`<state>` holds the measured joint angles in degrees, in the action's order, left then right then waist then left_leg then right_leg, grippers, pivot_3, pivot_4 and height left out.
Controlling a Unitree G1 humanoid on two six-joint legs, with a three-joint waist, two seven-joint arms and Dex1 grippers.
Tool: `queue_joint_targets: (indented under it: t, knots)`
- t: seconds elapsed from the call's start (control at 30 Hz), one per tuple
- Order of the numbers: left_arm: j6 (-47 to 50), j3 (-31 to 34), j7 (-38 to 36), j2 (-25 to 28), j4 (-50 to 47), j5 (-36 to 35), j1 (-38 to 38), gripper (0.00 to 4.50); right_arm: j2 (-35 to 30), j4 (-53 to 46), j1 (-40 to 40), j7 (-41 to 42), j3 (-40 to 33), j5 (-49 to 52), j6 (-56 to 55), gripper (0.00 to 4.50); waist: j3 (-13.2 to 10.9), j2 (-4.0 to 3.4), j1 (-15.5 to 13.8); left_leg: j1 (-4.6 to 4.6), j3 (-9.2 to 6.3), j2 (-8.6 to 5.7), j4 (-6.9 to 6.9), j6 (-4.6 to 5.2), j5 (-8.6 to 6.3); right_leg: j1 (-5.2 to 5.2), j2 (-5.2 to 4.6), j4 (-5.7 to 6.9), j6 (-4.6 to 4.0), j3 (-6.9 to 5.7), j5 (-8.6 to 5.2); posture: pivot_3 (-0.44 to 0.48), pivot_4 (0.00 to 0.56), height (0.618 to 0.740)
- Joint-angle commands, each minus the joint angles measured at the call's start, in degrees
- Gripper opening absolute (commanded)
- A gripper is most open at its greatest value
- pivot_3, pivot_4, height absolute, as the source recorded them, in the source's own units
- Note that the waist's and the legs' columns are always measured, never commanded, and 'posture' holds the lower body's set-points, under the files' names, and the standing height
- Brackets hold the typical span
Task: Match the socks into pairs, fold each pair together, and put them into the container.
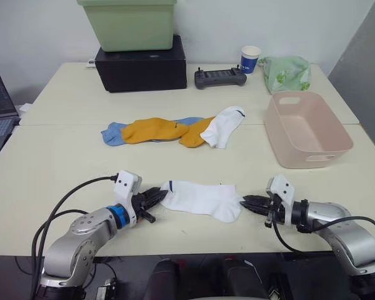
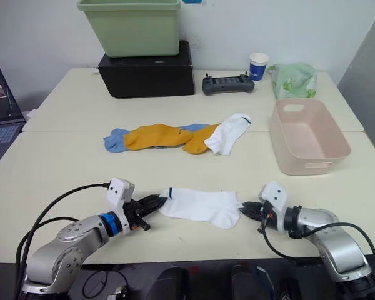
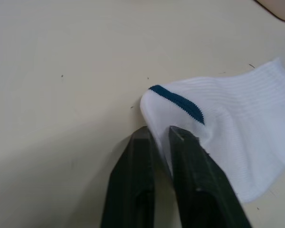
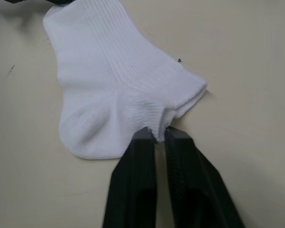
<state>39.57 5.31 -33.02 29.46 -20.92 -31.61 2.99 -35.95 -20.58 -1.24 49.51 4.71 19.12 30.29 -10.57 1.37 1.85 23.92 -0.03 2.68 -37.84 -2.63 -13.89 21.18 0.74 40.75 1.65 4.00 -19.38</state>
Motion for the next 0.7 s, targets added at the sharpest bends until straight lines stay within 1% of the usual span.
queue_joint_targets:
  t: [0.03,0.2,0.37,0.43,0.53,0.63,0.7]
  knots:
    - [-0.5,1.8,0.3,-1.0,-3.1,-1.7,1.6,0.04,0.5,0.1,-0.9,-0.2,-0.2,0.2,-1.8,0.0,0.0,0.0,0.0,0.0,0.01,0.0,0.0,0.0,0.0,0.0,0.0,0.0,0.0,0.0,0.0,0.0,0.15,0.74]
    - [-0.2,2.2,1.6,-2.9,-5.2,-2.9,3.9,0.04,0.8,3.2,-6.3,0.1,-1.1,0.7,-1.7,0.0,0.0,0.0,0.0,-0.02,0.01,0.0,-0.01,0.0,0.0,0.0,-0.01,0.02,0.0,0.01,0.0,0.0,0.15,0.74]
    - [-1.5,2.2,2.0,-4.8,-6.3,-3.4,5.6,0.04,-2.9,6.2,-8.9,4.9,-1.0,1.0,-1.9,0.0,0.0,0.0,-0.2,0.02,0.01,-0.02,0.0,0.0,0.0,-0.02,-0.02,-0.04,0.0,-0.02,0.0,0.0,0.15,0.74]
    - [-1.3,2.2,2.6,-5.7,-7.0,-3.9,5.6,0.04,-3.4,7.6,-10.7,5.2,-0.8,0.5,-1.8,0.0,0.0,0.01,-0.2,0.02,0.03,-0.02,-0.01,0.01,0.0,-0.01,-0.02,-0.04,0.0,0.01,0.0,0.0,0.15,0.74]
    - [-3.3,2.0,4.8,-7.8,-6.0,-2.2,4.1,0.04,-3.9,9.4,-12.1,5.7,-0.1,-0.7,-2.5,0.0,0.0,0.01,-0.1,0.0,0.02,-0.02,-0.01,0.01,0.0,-0.02,-0.02,0.0,-0.01,0.0,0.01,0.0,0.15,0.74]
    - [-3.3,1.7,5.4,-8.6,-5.4,-1.9,4.2,0.04,-4.5,11.2,-13.1,6.6,0.0,-1.1,-2.7,0.0,0.0,0.01,-0.1,0.0,0.01,-0.02,-0.02,0.01,0.0,-0.02,0.0,-0.01,-0.01,0.0,0.01,0.0,0.15,0.74]
    - [-3.6,1.2,5.0,-8.6,-5.5,-1.8,5.3,0.43,-4.1,11.7,-13.8,6.5,-0.8,-0.3,-2.0,0.0,0.0,0.0,-0.1,0.01,0.02,-0.02,-0.02,0.01,0.0,-0.02,-0.01,-0.02,-0.01,0.01,0.0,0.0,0.15,0.74]
